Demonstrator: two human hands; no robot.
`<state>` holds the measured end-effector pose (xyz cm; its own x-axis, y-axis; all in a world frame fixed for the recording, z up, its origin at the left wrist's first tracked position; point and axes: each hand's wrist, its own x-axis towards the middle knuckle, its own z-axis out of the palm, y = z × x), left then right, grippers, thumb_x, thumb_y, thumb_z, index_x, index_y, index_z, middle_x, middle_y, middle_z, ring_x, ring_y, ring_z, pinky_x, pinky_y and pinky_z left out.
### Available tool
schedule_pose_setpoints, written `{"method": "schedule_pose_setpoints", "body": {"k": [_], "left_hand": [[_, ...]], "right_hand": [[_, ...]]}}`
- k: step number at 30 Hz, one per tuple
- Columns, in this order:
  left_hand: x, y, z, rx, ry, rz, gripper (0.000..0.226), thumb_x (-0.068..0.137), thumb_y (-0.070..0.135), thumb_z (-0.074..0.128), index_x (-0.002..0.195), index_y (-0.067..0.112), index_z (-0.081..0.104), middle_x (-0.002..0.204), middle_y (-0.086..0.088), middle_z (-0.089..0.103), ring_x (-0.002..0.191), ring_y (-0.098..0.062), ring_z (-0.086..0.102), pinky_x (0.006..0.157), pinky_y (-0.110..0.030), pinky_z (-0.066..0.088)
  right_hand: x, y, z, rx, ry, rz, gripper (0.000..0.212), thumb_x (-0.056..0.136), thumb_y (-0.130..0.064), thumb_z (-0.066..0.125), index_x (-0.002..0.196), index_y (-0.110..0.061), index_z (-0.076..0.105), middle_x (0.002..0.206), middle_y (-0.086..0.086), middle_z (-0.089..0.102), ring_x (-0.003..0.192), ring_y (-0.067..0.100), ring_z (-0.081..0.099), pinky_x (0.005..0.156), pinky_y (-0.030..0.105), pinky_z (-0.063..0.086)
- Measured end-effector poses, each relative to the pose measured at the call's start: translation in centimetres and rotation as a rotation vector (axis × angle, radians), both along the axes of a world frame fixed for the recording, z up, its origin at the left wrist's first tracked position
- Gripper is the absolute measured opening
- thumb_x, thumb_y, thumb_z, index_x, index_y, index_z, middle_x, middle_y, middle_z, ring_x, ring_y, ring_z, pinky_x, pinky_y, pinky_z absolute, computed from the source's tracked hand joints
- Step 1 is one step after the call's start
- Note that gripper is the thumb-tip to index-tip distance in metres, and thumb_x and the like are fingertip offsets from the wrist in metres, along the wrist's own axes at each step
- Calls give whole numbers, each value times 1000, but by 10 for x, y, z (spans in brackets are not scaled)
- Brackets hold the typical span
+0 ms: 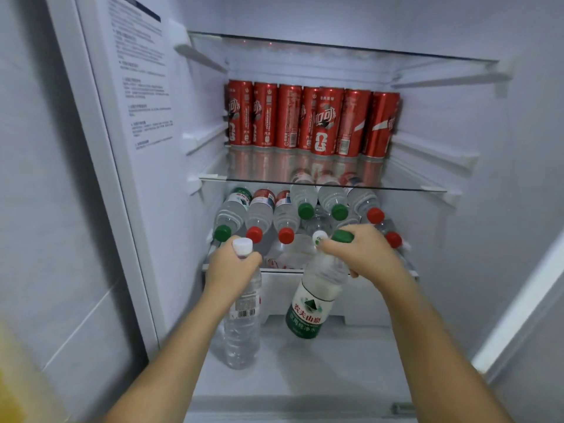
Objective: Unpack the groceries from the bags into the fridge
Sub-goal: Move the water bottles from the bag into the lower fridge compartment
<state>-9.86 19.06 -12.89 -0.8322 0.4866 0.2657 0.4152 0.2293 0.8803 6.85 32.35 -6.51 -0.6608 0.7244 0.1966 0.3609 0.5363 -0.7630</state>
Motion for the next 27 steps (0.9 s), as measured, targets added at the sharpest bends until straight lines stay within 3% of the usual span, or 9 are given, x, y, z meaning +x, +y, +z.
{"method": "schedule_pose_setpoints", "body": {"k": [2,6,10,14,17,22,24,27], "left_hand": [[0,1,-1,10,8,-5,14,77,14,66,75,13,52,73,-4,58,72,-22,54,64,-33,45],[1,-1,-1,17,7,-4,11,80,12,64,77,12,53,74,-6,58,69,-19,52,57,-27,39],[-1,-6,1,42,17,31,23,81,9,61,67,21,46,67,1,53,63,-14,47,55,-26,35],[-6,-12,0,90,-6,42,23,80,5,59,66,14,44,61,0,48,58,-17,41,52,-28,34],[-9,-17,-1,129,-30,55,21,79,4,59,66,13,44,62,0,48,58,-17,40,53,-27,34],[-8,-19,0,152,-31,43,25,77,3,59,64,14,42,60,2,45,55,-15,38,52,-27,33],[-9,-19,-1,158,-41,38,24,76,6,60,65,15,41,60,2,45,56,-16,38,52,-28,33],[-9,-20,-1,165,-58,28,19,75,9,60,67,14,44,62,0,49,58,-17,42,54,-29,36]], "right_hand": [[14,-6,15,-11,205,-20,28,78,-20,72,63,-2,57,52,1,43,46,14,40,48,25,34],[37,-31,45,66,531,30,11,82,-14,73,71,-16,71,53,-9,57,45,3,47,44,17,37],[41,-52,43,276,702,101,8,79,-17,73,75,-24,71,70,-12,69,64,4,63,59,15,47],[22,-54,19,451,697,165,9,79,-25,72,87,-24,72,84,-17,72,78,3,67,70,14,50],[-2,-47,-2,672,665,189,15,80,-21,72,91,-12,74,87,-10,71,82,1,65,77,12,50],[-46,-30,-30,886,582,166,18,83,-28,69,90,-12,73,74,-1,66,64,16,59,61,30,53],[-64,-27,-32,981,509,125,16,80,-28,67,88,-15,73,71,-2,65,61,18,57,58,27,48],[-93,-20,-33,1033,366,97,25,66,-16,83,89,-16,74,72,-4,69,61,18,62,60,26,43]]}}
